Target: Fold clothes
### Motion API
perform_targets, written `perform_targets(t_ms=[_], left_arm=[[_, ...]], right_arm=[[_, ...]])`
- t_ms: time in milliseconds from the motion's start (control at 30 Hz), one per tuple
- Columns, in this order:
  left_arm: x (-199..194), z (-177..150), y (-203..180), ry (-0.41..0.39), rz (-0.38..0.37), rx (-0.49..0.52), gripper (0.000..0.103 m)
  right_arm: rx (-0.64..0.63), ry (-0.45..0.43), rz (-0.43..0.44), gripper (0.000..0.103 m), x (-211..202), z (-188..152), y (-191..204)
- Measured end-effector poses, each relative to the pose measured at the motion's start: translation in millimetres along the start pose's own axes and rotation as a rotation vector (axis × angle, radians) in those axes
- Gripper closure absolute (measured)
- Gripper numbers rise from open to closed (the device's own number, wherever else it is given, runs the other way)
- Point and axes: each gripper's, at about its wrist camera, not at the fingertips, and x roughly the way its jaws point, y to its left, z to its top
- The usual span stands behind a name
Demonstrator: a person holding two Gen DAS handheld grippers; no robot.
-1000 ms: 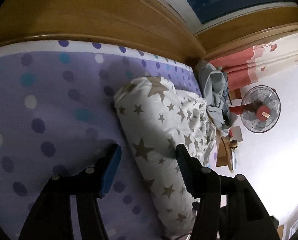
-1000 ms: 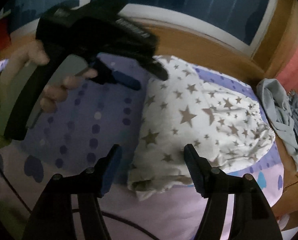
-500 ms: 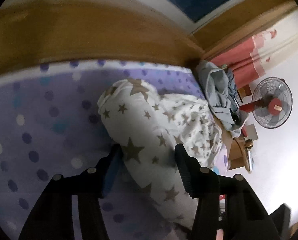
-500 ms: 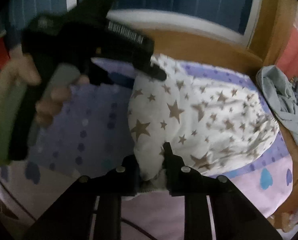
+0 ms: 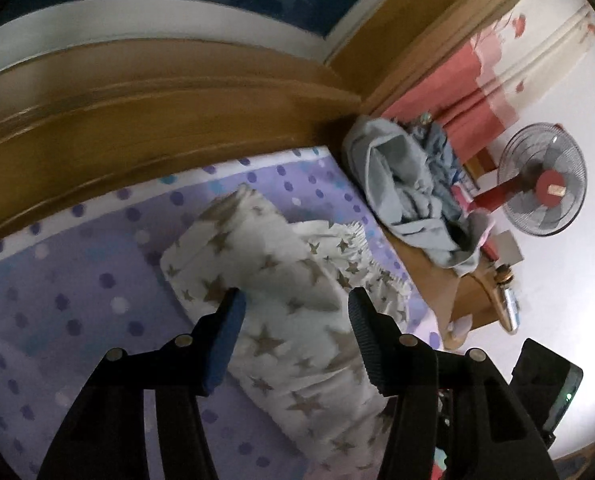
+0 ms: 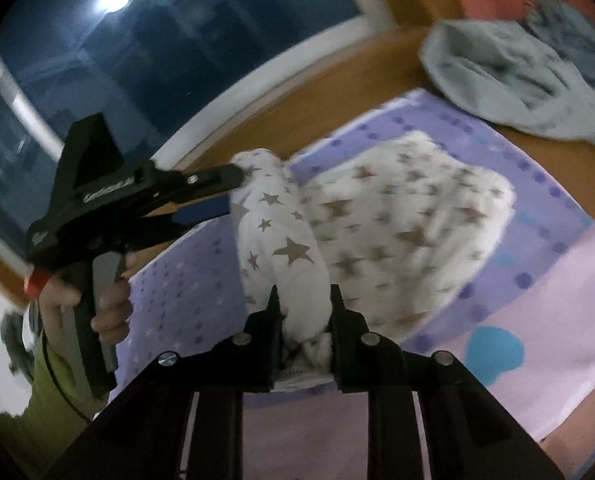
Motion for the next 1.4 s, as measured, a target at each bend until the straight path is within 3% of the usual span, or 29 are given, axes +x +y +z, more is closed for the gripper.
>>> perform_targets(t_ms=[167,300,467,600,767,967,1333,1400], left_arm=[[9.8,7.6,-10.3,0.002,0.046,0.016,0.049],[17.6,13.7,-18.6,0.004,0.082,0.029,0.049],[27.4,21.3,-28.9,0.006,0.128,0.045,0.049],[43.1,29.1,-18.6,0.016,0.114,0.032,0.049],[66.5,40.9,-3.1,0.014,0.128,0.058,0.050],[69.7,54.5,1.2,0.036,0.132,0.130,0.048],[52.5,66.0,0.4,0.072,0.103,0.222,0.048],[66.5,63.3,6.2,0.093,0.158,0.225,0.048]], right_arm=[[0.079,0.008,-0.009,0.075,-0.1,8.0,-47.3],[0.090,-0.001,-0.014,0.074,-10.4,13.9,-71.5],[-0.126,-0.042,0.036,0.074,-36.6,22.4,-37.5],[-0.288,-0.014,0.078,0.074,-13.3,17.5,4.2],[-0.308,0.056,-0.037,0.074,18.9,-13.6,3.5],[-0.267,0.043,-0.089,0.074,2.3,-23.8,-0.8],[-0.223,0.031,-0.211,0.074,3.5,-25.0,11.3],[-0.223,0.034,-0.218,0.074,10.5,-20.9,10.2]])
